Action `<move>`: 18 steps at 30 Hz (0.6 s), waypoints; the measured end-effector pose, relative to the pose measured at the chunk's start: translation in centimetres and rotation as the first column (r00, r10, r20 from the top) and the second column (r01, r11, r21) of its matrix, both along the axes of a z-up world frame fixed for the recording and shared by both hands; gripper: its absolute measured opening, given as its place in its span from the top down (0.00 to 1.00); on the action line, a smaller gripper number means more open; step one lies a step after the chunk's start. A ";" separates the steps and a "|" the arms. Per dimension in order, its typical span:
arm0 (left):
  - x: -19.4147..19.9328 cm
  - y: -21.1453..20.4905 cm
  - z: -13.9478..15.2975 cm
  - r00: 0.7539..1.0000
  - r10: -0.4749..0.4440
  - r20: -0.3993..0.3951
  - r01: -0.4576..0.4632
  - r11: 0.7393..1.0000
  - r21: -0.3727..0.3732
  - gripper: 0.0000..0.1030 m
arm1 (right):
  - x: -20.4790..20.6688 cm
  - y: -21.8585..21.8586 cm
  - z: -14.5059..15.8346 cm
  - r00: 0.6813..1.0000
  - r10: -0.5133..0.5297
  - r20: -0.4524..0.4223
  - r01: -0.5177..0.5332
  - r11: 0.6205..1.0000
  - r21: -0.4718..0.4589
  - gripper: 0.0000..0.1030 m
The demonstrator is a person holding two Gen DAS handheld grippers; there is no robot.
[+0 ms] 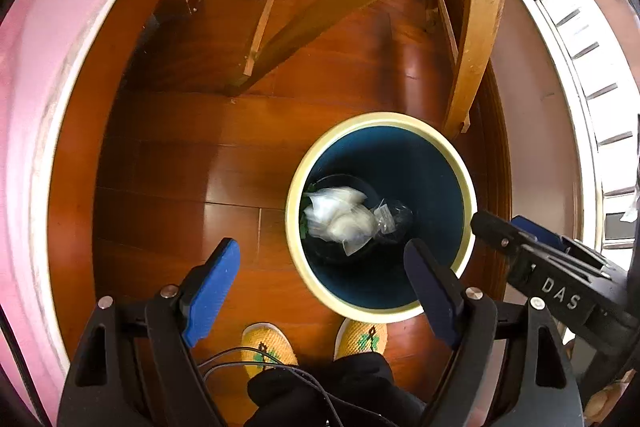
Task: Collect trash
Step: 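Raise both open tools up from the bin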
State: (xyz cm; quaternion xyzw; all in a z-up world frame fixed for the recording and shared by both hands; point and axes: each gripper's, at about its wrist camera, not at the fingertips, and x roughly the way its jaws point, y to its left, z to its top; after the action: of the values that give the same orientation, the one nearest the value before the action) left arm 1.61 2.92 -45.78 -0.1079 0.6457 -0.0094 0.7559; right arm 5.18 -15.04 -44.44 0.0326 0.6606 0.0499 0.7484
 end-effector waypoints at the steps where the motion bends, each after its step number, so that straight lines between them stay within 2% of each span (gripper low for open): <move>1: -0.1 0.1 0.5 1.000 0.002 0.003 -0.002 1.000 0.005 0.20 | -0.1 0.1 0.7 1.000 0.002 0.007 -0.002 1.000 -0.005 0.46; 4: -0.7 0.4 2.6 1.000 0.012 0.003 -0.012 1.000 0.009 0.20 | -0.5 0.4 2.6 1.000 0.013 0.024 -0.012 1.000 -0.028 0.46; 8: -1.9 1.1 6.7 1.000 0.006 0.001 -0.006 1.000 0.008 0.20 | -1.6 1.1 6.5 0.997 0.070 0.045 -0.067 0.995 -0.071 0.46; 18: -4.1 2.3 22.1 0.983 -0.109 0.146 0.090 0.988 0.129 0.20 | -3.0 2.0 18.5 0.992 0.107 0.073 -0.102 0.992 -0.074 0.46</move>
State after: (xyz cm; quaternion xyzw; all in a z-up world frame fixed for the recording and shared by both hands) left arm -2.53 5.25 -23.70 -0.0283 0.5899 -0.0161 0.8068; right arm 2.20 -13.06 -25.91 -0.0301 0.6335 0.0671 0.7702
